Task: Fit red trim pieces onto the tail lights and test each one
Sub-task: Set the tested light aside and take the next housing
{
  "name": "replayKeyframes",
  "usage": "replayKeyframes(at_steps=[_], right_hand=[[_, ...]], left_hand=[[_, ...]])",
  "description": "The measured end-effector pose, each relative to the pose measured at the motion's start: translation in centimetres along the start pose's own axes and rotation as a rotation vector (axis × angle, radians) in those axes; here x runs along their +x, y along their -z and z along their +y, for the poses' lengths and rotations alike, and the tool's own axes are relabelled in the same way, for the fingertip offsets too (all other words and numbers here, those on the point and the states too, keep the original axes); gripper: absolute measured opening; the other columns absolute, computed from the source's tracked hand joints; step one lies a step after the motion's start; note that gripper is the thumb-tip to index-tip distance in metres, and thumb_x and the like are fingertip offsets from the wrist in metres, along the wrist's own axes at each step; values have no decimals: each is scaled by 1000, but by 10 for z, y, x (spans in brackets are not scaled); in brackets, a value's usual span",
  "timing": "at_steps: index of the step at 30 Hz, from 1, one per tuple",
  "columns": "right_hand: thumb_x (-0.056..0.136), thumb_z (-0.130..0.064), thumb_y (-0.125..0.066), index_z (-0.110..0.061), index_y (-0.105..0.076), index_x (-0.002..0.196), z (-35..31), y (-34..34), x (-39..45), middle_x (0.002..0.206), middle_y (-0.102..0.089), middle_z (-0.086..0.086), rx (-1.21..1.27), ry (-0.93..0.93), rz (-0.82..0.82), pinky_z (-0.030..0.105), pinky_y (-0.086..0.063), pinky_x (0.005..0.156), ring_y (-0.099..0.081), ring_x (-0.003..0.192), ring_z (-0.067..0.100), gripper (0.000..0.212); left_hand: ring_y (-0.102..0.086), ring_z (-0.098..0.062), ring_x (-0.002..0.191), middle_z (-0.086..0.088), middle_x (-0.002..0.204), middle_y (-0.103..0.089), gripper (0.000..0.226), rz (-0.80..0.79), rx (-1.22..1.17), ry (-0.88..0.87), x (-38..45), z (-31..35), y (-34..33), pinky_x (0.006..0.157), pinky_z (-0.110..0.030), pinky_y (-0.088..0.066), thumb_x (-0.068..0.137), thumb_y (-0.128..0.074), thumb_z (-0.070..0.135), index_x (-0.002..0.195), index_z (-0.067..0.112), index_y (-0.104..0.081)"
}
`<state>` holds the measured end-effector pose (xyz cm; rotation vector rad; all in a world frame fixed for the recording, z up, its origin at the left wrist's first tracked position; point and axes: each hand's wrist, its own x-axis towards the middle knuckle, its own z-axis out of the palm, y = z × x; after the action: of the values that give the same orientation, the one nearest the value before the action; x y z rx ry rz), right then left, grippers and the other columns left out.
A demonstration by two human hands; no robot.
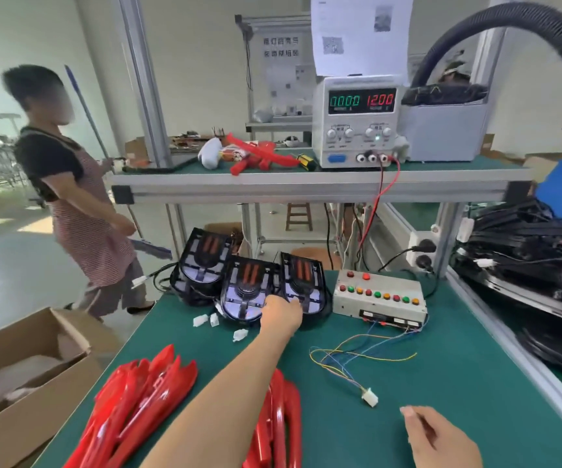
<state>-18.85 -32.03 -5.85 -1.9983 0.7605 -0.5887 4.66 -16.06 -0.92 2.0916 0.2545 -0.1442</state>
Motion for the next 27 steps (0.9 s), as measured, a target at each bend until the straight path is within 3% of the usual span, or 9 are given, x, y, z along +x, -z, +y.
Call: replayKeyframes(at_steps=[4,6,10,13,17,19,21,23,27], right_hand=[[82,-5,-80,-27,-69,56,2,-3,1,45,-58,-4,15,33,37,11,-44,60,-66,56,21,36],[81,-3,-80,-27,-68,56,2,-3,1,45,-57,-2,14,38,41,13,-44,59,-65,53,19,36],[82,-6,-80,-25,-69,58,1,-2,1,47,-61,-1,11,31,36,9,-43,62,-61,53,23,33],[87,-11,-77,-23,-71,63,0,1,1,54,-66,3,36,13,3,8,-40,60,-66,66,25,28],[90,-15,-74,-21,-72,68,-3,3,-1,61,-68,8,60,8,-44,27,-41,64,-66,73,28,23],[90,-15,-74,-20,-73,70,-3,5,-1,63,-69,9,58,8,-50,27,-40,64,-66,73,27,21],[91,-14,-74,-18,-74,73,-3,7,-2,65,-71,6,88,-5,-20,26,-40,66,-66,70,19,18],[91,-10,-73,-20,-77,80,-4,10,-6,71,-73,3,168,0,55,18,-42,68,-63,68,6,16],[93,-2,-67,-27,-76,94,-14,20,-14,93,-69,-2,238,161,122,3,-42,67,-60,85,-3,27]], left_hand=[[-61,-43,111,-25,134,-52,41,6,-180,80,14,0,-6,93,-52,-57,97,-55,17,128,-5,-40],[-61,-38,101,-24,130,-52,30,9,-242,93,15,-1,-5,91,-52,-58,95,-54,5,121,-4,-40],[-58,-24,70,-20,124,-52,28,-36,-254,80,14,-2,1,68,-39,-62,95,-55,-2,120,-1,-42],[-60,-24,78,-16,124,-45,25,-34,-297,31,10,0,17,72,-39,-63,99,-49,0,123,1,-42],[-61,-27,88,-17,121,-55,24,45,-200,-129,1,10,56,62,-38,-60,104,-43,13,125,4,-52],[-58,-23,79,-13,107,-60,20,72,-108,-257,-6,18,77,58,-31,-52,105,-42,20,117,12,-55],[-50,-20,66,-8,90,-60,21,65,25,-412,-16,27,96,57,-30,-42,106,-39,25,113,17,-56],[-50,-18,66,-2,82,-59,23,28,151,-558,-31,37,109,57,-31,-37,107,-38,27,114,19,-59],[-59,-18,91,7,93,-64,25,-136,312,-797,-65,52,113,72,-27,-40,109,-39,31,112,23,-62]])
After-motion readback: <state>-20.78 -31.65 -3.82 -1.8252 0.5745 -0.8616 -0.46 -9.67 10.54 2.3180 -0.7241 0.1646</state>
